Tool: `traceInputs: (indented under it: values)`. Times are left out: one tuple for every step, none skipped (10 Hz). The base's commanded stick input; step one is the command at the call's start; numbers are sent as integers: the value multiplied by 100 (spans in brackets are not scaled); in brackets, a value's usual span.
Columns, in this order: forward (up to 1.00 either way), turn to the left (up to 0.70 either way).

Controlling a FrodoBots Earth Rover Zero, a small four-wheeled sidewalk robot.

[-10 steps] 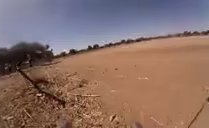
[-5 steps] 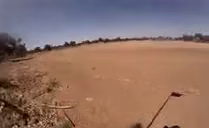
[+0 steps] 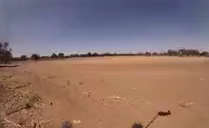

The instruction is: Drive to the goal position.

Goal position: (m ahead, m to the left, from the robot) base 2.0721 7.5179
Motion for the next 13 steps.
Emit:
traceInputs:
  values:
    - [70,27]
    - [70,27]
    - [70,27]
    - [70,27]
    - [70,27]
    - [70,27]
    - [70,27]
    - [70,27]
    - [70,27]
    - [70,17]
    - [70,4]
    - [70,0]
    - [70,0]
